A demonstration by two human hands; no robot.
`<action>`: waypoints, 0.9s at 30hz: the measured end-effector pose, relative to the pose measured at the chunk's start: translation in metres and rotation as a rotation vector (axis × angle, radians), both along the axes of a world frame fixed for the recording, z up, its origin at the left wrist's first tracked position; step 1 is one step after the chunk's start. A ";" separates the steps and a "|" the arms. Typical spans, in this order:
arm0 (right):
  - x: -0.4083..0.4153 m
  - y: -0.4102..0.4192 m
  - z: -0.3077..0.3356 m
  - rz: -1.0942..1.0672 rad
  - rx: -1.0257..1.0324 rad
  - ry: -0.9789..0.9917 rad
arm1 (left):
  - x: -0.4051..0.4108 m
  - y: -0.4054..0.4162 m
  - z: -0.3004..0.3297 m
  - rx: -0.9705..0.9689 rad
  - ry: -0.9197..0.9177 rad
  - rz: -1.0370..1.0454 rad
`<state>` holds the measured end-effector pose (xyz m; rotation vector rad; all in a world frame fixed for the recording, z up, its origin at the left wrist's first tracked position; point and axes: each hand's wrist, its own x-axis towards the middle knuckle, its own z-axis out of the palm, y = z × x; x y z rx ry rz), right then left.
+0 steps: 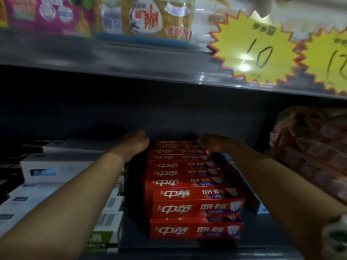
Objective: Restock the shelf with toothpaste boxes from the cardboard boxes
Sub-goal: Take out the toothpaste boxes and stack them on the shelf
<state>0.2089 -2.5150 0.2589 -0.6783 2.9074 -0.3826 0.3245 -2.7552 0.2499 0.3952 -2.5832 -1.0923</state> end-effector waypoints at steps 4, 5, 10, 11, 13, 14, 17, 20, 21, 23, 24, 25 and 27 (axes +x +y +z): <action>0.003 0.002 -0.006 -0.052 -0.044 -0.047 | -0.001 -0.002 -0.006 0.028 -0.021 0.033; -0.001 0.003 -0.008 -0.056 -0.066 -0.065 | -0.002 -0.003 -0.007 0.036 -0.025 0.036; -0.002 0.006 -0.006 -0.063 0.008 0.020 | -0.008 -0.006 -0.006 0.016 -0.034 0.048; -0.004 0.007 -0.008 -0.046 0.026 0.019 | -0.009 -0.006 -0.006 0.009 -0.041 0.049; -0.005 0.007 -0.011 -0.010 0.024 -0.008 | -0.011 -0.008 -0.006 0.002 -0.044 0.048; -0.005 0.006 -0.013 -0.001 0.020 -0.027 | -0.011 -0.008 -0.006 0.003 -0.042 0.047; -0.003 -0.001 -0.016 0.004 -0.006 -0.057 | -0.012 -0.008 -0.005 0.002 -0.034 0.032; -0.004 -0.006 -0.014 0.017 -0.010 -0.068 | -0.013 -0.010 -0.003 0.007 -0.037 0.020; -0.006 -0.006 -0.015 0.019 -0.020 -0.083 | -0.013 -0.010 -0.003 0.009 -0.036 0.018; -0.006 -0.008 -0.015 0.028 -0.038 -0.105 | -0.012 -0.010 -0.001 0.010 -0.035 0.015; -0.006 -0.008 -0.015 0.035 -0.033 -0.101 | -0.011 -0.009 -0.001 0.009 -0.034 0.014; -0.008 -0.008 -0.015 0.039 -0.027 -0.098 | -0.011 -0.009 0.000 0.009 -0.030 0.011; -0.009 -0.009 -0.014 0.045 -0.014 -0.108 | -0.010 -0.009 0.000 0.015 -0.017 0.009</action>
